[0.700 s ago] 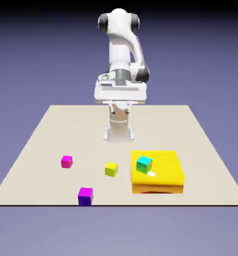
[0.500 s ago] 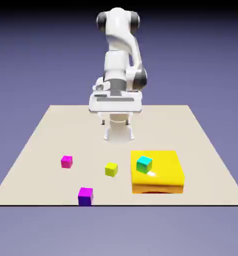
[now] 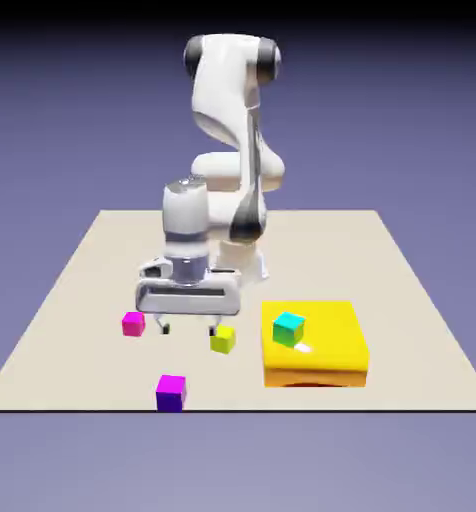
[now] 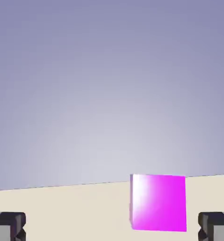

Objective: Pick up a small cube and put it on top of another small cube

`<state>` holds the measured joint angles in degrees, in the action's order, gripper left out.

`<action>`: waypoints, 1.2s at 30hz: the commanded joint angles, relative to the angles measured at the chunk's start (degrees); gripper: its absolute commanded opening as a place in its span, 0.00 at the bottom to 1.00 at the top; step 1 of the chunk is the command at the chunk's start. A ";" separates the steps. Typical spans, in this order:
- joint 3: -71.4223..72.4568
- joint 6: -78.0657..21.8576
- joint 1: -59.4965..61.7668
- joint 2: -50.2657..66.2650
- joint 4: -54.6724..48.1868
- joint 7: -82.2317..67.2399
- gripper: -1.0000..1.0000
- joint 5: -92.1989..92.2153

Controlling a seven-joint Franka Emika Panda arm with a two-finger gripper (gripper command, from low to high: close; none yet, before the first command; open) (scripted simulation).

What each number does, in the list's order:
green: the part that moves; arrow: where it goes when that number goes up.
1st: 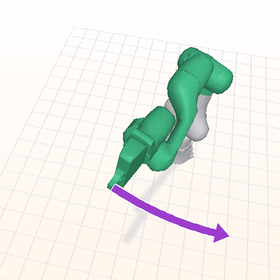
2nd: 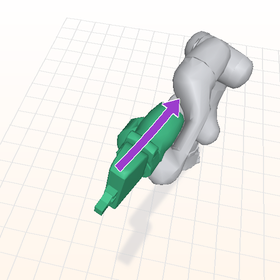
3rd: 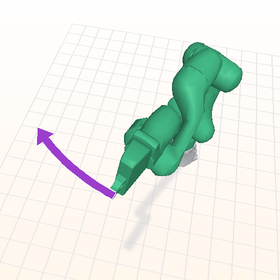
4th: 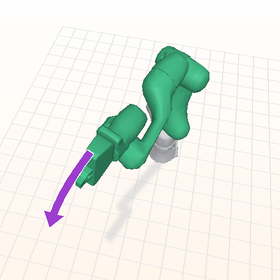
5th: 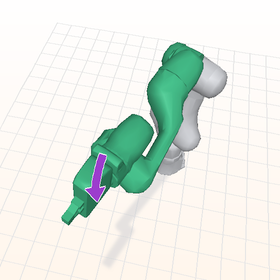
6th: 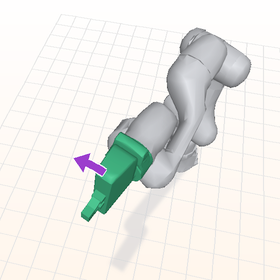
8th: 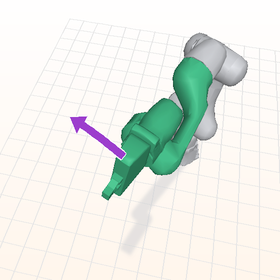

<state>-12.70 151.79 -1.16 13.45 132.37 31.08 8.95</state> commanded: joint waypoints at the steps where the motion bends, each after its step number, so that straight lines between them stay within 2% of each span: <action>1: -0.57 -1.00 -0.02 2.08 -1.29 -0.51 0.50 0.40; 6: -2.76 -4.83 -0.10 10.02 -6.22 -2.47 0.50 1.95; 11: 0.97 2.70 2.82 19.41 -8.05 -5.03 0.50 5.55; 12: 0.97 2.70 2.82 19.41 -8.05 -5.03 0.00 5.55; 18: -2.95 -5.21 -1.05 9.12 -5.77 -3.66 0.00 1.46; 36: -9.98 -19.38 -36.26 -24.42 11.00 -47.61 0.00 -16.43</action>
<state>-22.68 132.36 -37.42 -10.97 143.36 -16.58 -7.38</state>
